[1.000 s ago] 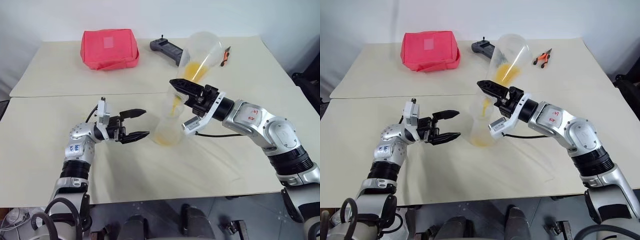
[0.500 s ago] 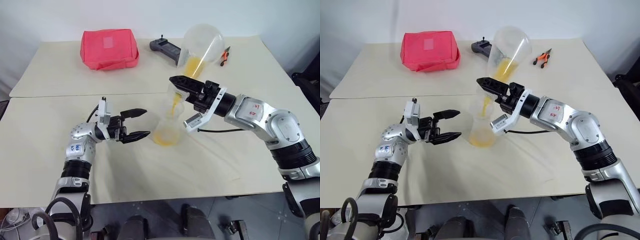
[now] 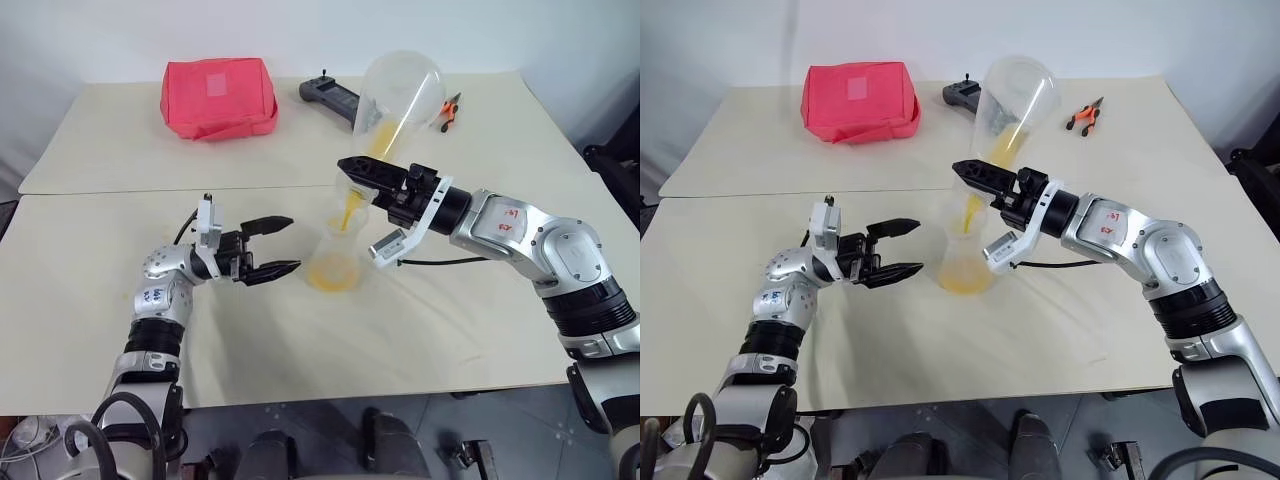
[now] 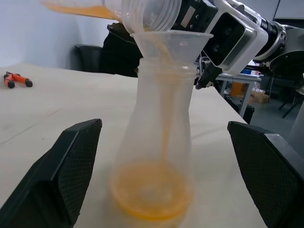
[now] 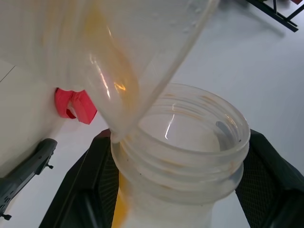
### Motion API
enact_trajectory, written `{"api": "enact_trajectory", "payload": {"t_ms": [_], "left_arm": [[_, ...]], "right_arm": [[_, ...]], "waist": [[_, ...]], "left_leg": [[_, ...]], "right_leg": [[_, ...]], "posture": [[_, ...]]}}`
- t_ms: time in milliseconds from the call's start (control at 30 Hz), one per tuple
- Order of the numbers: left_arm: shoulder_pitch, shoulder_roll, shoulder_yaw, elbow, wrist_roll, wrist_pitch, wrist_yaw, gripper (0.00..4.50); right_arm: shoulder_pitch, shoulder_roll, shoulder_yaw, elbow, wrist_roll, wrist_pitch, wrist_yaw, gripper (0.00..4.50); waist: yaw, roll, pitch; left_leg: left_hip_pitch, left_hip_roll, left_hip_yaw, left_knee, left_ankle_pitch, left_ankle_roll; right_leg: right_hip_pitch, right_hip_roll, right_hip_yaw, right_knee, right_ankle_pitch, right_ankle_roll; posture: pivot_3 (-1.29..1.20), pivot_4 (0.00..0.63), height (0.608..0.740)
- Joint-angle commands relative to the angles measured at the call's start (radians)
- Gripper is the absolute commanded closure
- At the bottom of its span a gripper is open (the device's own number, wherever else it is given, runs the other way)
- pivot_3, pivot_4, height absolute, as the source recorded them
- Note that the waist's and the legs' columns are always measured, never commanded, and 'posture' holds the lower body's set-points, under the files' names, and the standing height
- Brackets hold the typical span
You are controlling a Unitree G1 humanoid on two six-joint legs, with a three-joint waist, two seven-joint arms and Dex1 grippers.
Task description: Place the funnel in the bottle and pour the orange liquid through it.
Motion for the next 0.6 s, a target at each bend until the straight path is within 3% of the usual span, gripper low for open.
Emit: {"api": "enact_trajectory", "payload": {"t_ms": [33,600], "left_arm": [[-0.019,-0.005,0.015,0.000,-0.004,-0.013,-0.007,0.00],[-0.028,-0.009,0.015,0.015,-0.005,-0.020,-0.012,0.00]], "right_arm": [[-0.016,-0.011,-0.017,-0.028,0.001,0.003,-0.029,1.69],[-0.028,-0.016,-0.011,-0.036,-0.059,-0.005,-0.102,1.69]], "waist": [[0.000,0.000,0.000],[0.000,0.000,0.000]], "left_leg": [[0.000,0.000,0.000,0.000,0.000,0.000],[0.000,0.000,0.000,0.000,0.000,0.000]], "right_leg": [[0.000,0.000,0.000,0.000,0.000,0.000],[0.000,0.000,0.000,0.000,0.000,0.000]], "posture": [[0.00,0.150,0.740],[0.00,0.150,0.740]]}}
